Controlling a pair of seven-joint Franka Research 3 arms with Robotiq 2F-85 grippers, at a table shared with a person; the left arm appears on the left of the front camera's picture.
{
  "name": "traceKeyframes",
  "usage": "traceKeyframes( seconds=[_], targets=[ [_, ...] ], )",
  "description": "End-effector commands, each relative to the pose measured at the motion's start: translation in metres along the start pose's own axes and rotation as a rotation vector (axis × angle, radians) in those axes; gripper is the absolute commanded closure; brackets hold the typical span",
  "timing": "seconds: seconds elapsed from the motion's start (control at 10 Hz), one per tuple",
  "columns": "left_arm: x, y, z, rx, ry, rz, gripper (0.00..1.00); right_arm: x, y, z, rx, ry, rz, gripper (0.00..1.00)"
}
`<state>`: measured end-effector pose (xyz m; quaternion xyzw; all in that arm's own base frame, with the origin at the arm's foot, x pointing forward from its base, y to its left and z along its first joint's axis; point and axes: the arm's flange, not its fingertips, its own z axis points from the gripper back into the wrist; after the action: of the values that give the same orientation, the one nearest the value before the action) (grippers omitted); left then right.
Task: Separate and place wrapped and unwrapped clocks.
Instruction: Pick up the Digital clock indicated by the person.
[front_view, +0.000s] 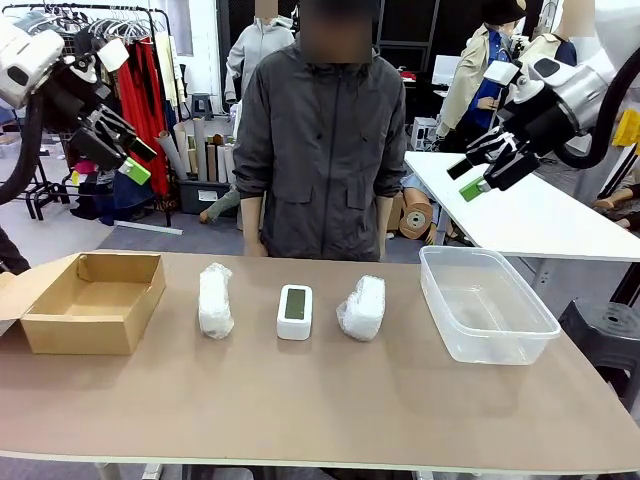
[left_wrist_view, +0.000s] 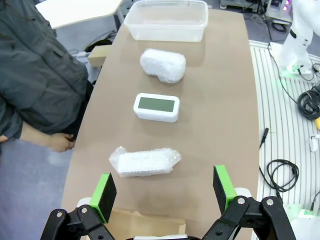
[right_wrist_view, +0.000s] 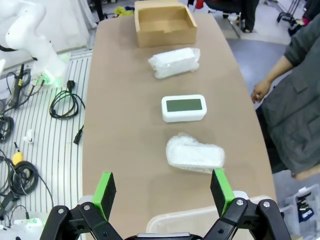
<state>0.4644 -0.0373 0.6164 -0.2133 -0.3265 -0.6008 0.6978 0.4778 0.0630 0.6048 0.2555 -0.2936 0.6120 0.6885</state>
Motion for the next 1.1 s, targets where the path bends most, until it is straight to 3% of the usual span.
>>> traceKeyframes(
  seconds=[0.0,0.3,1.0],
  targets=[
    [-0.002,0.002,0.004,-0.038,-0.023,-0.042,0.00,0.004,-0.001,0.008,0.021,-0.044,0.058,0.00],
    [-0.011,0.004,0.017,-0.049,-0.048,-0.041,0.00,0.001,-0.003,0.024,0.020,-0.064,0.084,0.00],
    [-0.038,0.016,0.034,-0.040,-0.114,-0.015,0.00,-0.048,-0.018,0.056,0.013,-0.142,0.001,0.00]
  ],
)
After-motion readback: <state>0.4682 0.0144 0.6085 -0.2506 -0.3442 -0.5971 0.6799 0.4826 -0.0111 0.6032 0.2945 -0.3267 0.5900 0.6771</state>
